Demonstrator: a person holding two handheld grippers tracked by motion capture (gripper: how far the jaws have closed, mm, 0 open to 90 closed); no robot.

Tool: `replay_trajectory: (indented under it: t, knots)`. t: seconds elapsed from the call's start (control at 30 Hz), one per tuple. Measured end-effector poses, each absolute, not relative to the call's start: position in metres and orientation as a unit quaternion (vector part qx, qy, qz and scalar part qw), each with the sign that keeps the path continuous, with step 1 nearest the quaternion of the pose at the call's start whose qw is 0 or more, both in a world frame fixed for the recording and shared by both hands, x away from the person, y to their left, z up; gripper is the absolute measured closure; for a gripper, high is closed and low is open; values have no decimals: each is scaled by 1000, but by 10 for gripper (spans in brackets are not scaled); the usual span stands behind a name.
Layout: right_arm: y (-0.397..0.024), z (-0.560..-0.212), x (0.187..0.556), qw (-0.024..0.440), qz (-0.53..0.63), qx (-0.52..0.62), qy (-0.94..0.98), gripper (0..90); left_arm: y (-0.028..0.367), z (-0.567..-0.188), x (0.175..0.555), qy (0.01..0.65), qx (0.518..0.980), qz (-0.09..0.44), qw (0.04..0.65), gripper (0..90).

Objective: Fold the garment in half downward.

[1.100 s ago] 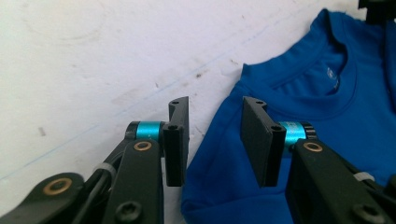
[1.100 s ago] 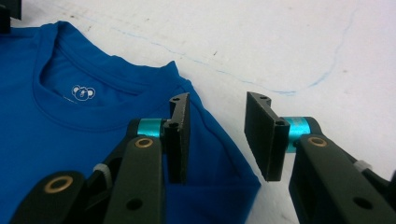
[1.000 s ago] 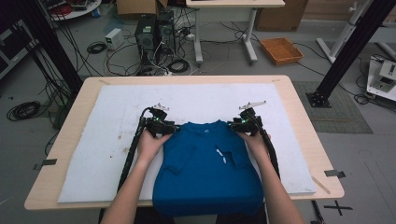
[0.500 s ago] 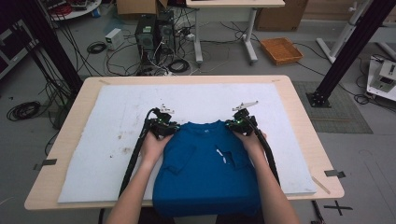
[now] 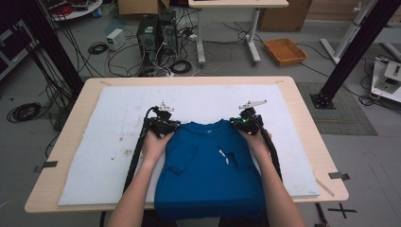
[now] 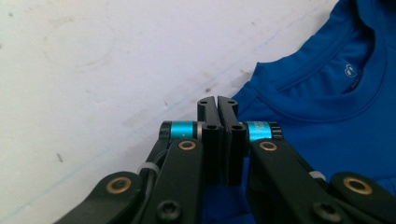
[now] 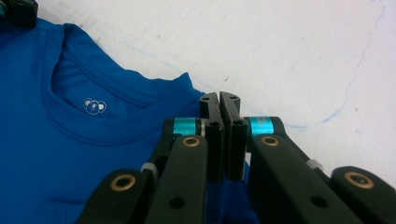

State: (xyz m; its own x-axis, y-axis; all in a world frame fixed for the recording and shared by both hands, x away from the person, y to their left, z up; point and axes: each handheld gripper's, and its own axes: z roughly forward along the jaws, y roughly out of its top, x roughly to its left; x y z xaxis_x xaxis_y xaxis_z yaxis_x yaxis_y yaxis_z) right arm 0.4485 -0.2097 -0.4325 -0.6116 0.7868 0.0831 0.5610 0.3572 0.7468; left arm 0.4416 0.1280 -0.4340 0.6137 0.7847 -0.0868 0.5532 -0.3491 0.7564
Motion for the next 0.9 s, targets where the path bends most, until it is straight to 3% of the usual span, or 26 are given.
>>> replay_trajectory:
  t: [0.4,0.9]
  knots:
    - [-214,-412,450,150,424,420,788,891,133,-412,437,405,795,160,422,883]
    - [-226,-382,389,146,490,391,765,892,140,-380,383,363,791,174,460,883]
